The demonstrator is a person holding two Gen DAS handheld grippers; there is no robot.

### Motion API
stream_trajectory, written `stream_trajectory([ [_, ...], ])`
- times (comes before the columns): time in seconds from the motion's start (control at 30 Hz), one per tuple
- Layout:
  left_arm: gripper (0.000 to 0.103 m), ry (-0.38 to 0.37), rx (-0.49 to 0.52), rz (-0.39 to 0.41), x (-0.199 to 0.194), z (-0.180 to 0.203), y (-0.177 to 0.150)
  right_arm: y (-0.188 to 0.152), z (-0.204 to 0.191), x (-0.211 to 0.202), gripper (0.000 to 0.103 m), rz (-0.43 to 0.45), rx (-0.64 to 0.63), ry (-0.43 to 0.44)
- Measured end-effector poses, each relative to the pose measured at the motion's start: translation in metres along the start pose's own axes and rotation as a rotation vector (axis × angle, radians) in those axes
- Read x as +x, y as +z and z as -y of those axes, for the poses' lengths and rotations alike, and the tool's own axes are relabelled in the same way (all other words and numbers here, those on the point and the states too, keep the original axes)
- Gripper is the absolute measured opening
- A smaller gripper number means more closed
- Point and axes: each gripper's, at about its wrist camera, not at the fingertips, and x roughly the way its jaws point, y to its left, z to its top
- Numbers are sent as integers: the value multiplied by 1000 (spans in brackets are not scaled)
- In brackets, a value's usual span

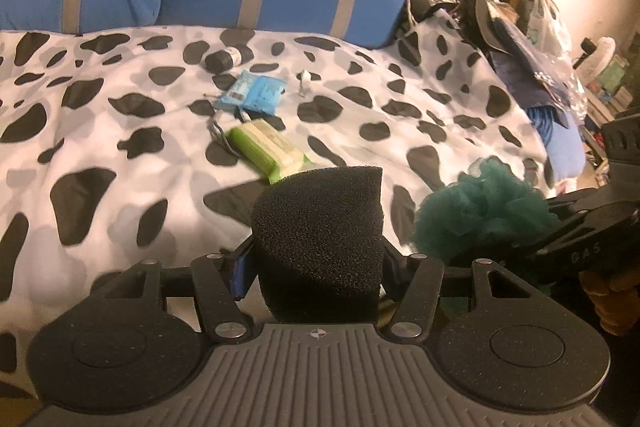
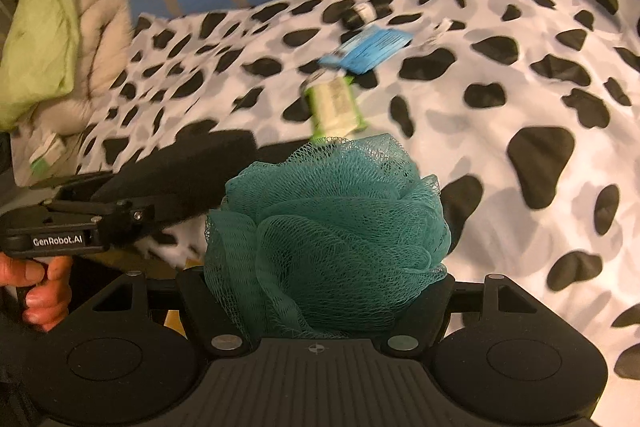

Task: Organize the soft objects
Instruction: 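Carry the loofah and black sponge over the cardboard box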

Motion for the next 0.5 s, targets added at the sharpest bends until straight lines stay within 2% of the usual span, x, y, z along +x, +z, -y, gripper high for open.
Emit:
stream_trajectory([
  [0.3,58,6,-13,-42,-13,6,-23,-31,-26,7,75,-100,-84,22],
  [0.37,58,4,-21,-47,-16,7,-27,-37,-31,12,79,-150,-110,24],
  [0.43,58,3,-27,-54,-18,8,-30,-43,-38,20,95,-201,-148,15],
  [0.5,58,4,-34,-68,-19,9,-34,-47,-42,22,99,-215,-176,-6],
])
